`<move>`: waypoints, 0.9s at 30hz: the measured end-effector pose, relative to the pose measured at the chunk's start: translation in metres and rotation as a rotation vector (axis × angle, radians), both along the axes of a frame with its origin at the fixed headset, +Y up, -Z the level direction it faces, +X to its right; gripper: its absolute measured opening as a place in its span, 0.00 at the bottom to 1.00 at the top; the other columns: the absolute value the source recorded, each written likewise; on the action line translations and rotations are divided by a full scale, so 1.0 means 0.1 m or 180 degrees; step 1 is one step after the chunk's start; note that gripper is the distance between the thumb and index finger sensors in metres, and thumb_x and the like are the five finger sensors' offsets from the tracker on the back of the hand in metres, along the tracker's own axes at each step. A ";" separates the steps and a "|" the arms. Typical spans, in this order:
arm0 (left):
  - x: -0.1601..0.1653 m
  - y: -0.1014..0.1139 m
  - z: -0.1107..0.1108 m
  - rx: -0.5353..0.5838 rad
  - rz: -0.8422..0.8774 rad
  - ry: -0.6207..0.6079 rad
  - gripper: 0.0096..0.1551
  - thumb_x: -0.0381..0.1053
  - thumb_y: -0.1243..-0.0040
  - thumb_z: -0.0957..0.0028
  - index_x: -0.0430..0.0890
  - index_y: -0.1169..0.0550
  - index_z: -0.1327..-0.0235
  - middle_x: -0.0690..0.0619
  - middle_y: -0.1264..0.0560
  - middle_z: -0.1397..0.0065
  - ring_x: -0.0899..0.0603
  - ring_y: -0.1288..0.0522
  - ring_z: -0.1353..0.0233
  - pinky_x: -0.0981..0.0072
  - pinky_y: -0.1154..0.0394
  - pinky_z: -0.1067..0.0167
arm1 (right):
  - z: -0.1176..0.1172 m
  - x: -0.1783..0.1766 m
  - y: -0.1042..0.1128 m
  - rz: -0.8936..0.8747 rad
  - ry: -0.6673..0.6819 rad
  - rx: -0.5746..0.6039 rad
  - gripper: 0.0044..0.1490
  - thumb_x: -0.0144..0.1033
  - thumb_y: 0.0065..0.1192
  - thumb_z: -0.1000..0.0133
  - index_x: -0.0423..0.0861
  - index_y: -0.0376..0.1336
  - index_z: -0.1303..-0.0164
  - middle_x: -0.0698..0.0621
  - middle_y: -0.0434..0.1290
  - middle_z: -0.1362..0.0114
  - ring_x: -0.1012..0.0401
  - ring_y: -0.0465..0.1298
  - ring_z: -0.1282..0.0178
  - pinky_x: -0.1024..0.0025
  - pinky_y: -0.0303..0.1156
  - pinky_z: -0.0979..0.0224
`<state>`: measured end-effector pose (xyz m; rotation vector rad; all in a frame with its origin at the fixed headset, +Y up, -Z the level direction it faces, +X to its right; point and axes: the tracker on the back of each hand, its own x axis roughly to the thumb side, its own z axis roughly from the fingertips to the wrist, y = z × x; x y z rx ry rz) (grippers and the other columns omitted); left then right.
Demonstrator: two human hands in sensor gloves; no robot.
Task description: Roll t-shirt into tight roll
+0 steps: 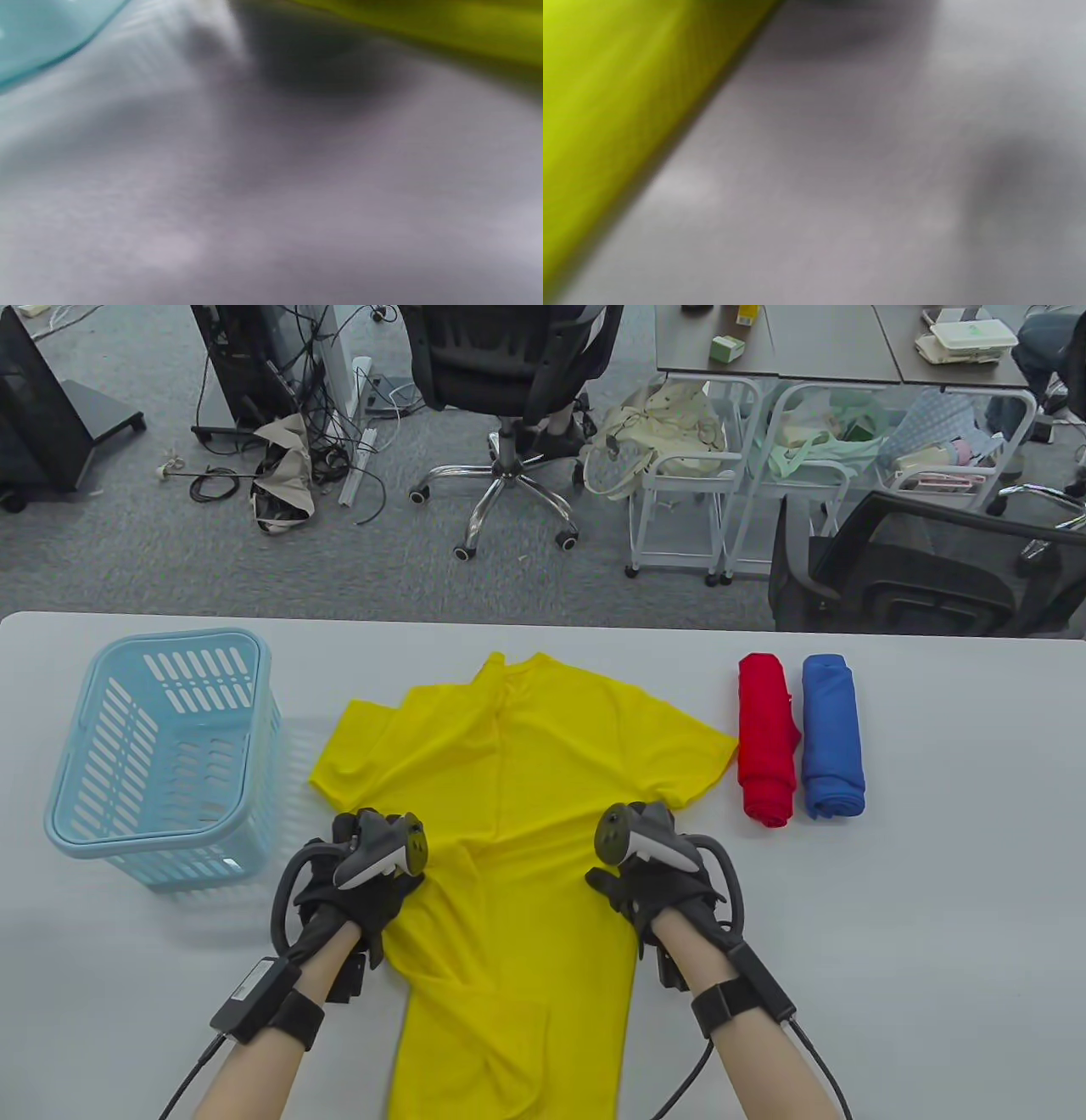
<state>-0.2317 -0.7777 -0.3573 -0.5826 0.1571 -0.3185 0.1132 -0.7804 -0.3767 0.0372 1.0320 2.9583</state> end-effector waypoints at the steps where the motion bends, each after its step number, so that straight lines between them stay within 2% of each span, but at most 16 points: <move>1: -0.02 0.03 0.00 0.0070 -0.0074 0.0035 0.43 0.68 0.79 0.49 0.57 0.67 0.22 0.47 0.67 0.13 0.35 0.64 0.13 0.35 0.54 0.19 | -0.06 0.05 0.02 0.0033 -0.0067 -0.0014 0.51 0.59 0.32 0.36 0.47 0.20 0.19 0.43 0.20 0.17 0.42 0.22 0.17 0.41 0.33 0.19; 3: 0.05 0.17 0.09 0.0339 -0.0237 -0.0118 0.45 0.68 0.72 0.47 0.55 0.65 0.21 0.45 0.66 0.13 0.33 0.62 0.13 0.36 0.52 0.19 | -0.13 0.10 0.08 0.0053 -0.0226 -0.0014 0.50 0.55 0.36 0.35 0.46 0.22 0.18 0.42 0.21 0.17 0.41 0.23 0.17 0.41 0.34 0.19; 4: 0.11 0.22 0.13 0.0421 -0.0229 -0.0211 0.46 0.70 0.72 0.47 0.55 0.65 0.20 0.45 0.65 0.12 0.33 0.60 0.13 0.36 0.51 0.19 | -0.12 0.08 0.10 0.0079 -0.0204 0.0032 0.49 0.53 0.38 0.34 0.46 0.23 0.17 0.41 0.22 0.16 0.40 0.24 0.17 0.41 0.35 0.19; 6: 0.34 0.34 0.26 0.0559 0.0077 -0.0415 0.48 0.72 0.72 0.48 0.54 0.61 0.17 0.43 0.61 0.10 0.33 0.53 0.12 0.38 0.46 0.19 | -0.01 -0.09 0.19 0.0219 0.0073 0.0280 0.48 0.52 0.37 0.34 0.45 0.24 0.16 0.40 0.23 0.16 0.39 0.25 0.16 0.41 0.37 0.19; 8: 0.57 0.35 0.36 0.0476 0.0449 -0.0559 0.49 0.73 0.73 0.49 0.54 0.58 0.16 0.44 0.54 0.09 0.35 0.43 0.14 0.42 0.40 0.21 | 0.22 -0.30 0.26 0.0222 0.0381 0.0473 0.50 0.55 0.38 0.35 0.45 0.26 0.15 0.39 0.26 0.14 0.37 0.29 0.15 0.40 0.40 0.19; 10: 0.76 0.22 0.45 0.0114 0.0679 -0.0708 0.50 0.75 0.73 0.50 0.54 0.57 0.16 0.44 0.51 0.09 0.36 0.40 0.15 0.42 0.38 0.21 | 0.52 -0.47 0.29 0.0088 0.0611 0.0528 0.54 0.60 0.46 0.37 0.44 0.33 0.12 0.37 0.35 0.12 0.35 0.40 0.12 0.38 0.46 0.20; 11: 0.80 0.13 0.48 -0.0089 0.0680 -0.0774 0.51 0.75 0.72 0.51 0.54 0.59 0.16 0.45 0.53 0.09 0.33 0.45 0.15 0.41 0.40 0.21 | 0.62 -0.51 0.28 0.0070 0.0694 0.0483 0.54 0.61 0.51 0.39 0.44 0.39 0.12 0.36 0.42 0.11 0.35 0.49 0.13 0.38 0.50 0.21; 12: 0.81 0.01 0.50 -0.0245 0.0412 -0.0816 0.51 0.76 0.71 0.52 0.56 0.63 0.18 0.43 0.62 0.10 0.32 0.53 0.14 0.38 0.45 0.20 | 0.72 -0.51 0.24 0.0087 0.0754 0.0321 0.56 0.62 0.53 0.41 0.44 0.41 0.12 0.35 0.44 0.12 0.35 0.51 0.13 0.38 0.53 0.22; 14: 0.67 -0.05 0.47 -0.0138 0.0042 -0.1178 0.51 0.76 0.84 0.58 0.56 0.71 0.24 0.45 0.69 0.12 0.35 0.59 0.13 0.38 0.48 0.19 | 0.78 -0.40 0.17 0.0299 0.0787 0.0258 0.60 0.63 0.53 0.42 0.46 0.33 0.12 0.37 0.36 0.12 0.35 0.43 0.12 0.37 0.49 0.20; 15: 0.56 -0.05 0.43 -0.0175 0.0270 -0.1090 0.51 0.77 0.83 0.59 0.59 0.72 0.25 0.47 0.70 0.13 0.35 0.61 0.13 0.37 0.49 0.19 | 0.74 -0.28 0.15 0.0248 0.0666 0.0321 0.61 0.65 0.52 0.43 0.47 0.32 0.12 0.37 0.35 0.12 0.37 0.42 0.12 0.37 0.48 0.20; 17: 0.28 -0.02 0.37 -0.0463 0.0881 -0.0700 0.57 0.78 0.68 0.60 0.59 0.70 0.24 0.47 0.73 0.15 0.33 0.68 0.15 0.36 0.56 0.19 | 0.62 -0.02 0.15 -0.0013 0.0299 0.0260 0.58 0.59 0.55 0.42 0.48 0.33 0.13 0.41 0.34 0.12 0.41 0.39 0.11 0.38 0.45 0.19; 19: 0.09 0.07 0.37 -0.0490 0.0790 -0.0591 0.58 0.75 0.54 0.57 0.60 0.66 0.23 0.47 0.69 0.14 0.34 0.67 0.15 0.38 0.56 0.19 | 0.52 0.19 0.16 0.0027 -0.0004 0.0283 0.56 0.56 0.56 0.41 0.47 0.34 0.13 0.41 0.34 0.12 0.41 0.38 0.11 0.38 0.43 0.19; 22: -0.06 0.26 0.42 -0.0170 -0.0080 -0.0701 0.58 0.73 0.49 0.58 0.58 0.59 0.20 0.46 0.62 0.11 0.33 0.59 0.13 0.36 0.49 0.19 | 0.51 0.26 0.23 0.0284 -0.0076 0.0449 0.51 0.51 0.56 0.38 0.46 0.38 0.13 0.39 0.37 0.12 0.39 0.40 0.11 0.39 0.44 0.19; 23: -0.04 0.33 0.45 0.0043 -0.0253 -0.0692 0.55 0.67 0.44 0.53 0.58 0.57 0.19 0.46 0.60 0.11 0.34 0.57 0.13 0.37 0.48 0.19 | 0.55 0.20 0.24 0.0380 -0.0013 0.0530 0.50 0.50 0.56 0.38 0.46 0.39 0.13 0.39 0.38 0.11 0.39 0.41 0.11 0.39 0.45 0.19; 24: 0.00 0.38 0.47 0.0204 -0.0369 -0.0692 0.52 0.65 0.45 0.50 0.57 0.56 0.19 0.47 0.58 0.10 0.35 0.54 0.12 0.38 0.46 0.19 | 0.59 0.15 0.25 0.0454 0.0081 0.0598 0.48 0.49 0.55 0.37 0.46 0.39 0.13 0.39 0.39 0.11 0.39 0.43 0.11 0.39 0.46 0.19; 27: 0.28 0.49 0.56 0.0463 -0.0032 -0.0843 0.47 0.67 0.54 0.46 0.57 0.55 0.18 0.46 0.53 0.10 0.40 0.38 0.16 0.48 0.34 0.23 | 0.77 -0.10 0.28 0.0217 0.0424 0.0677 0.47 0.53 0.52 0.37 0.48 0.41 0.12 0.40 0.43 0.10 0.39 0.47 0.11 0.40 0.48 0.19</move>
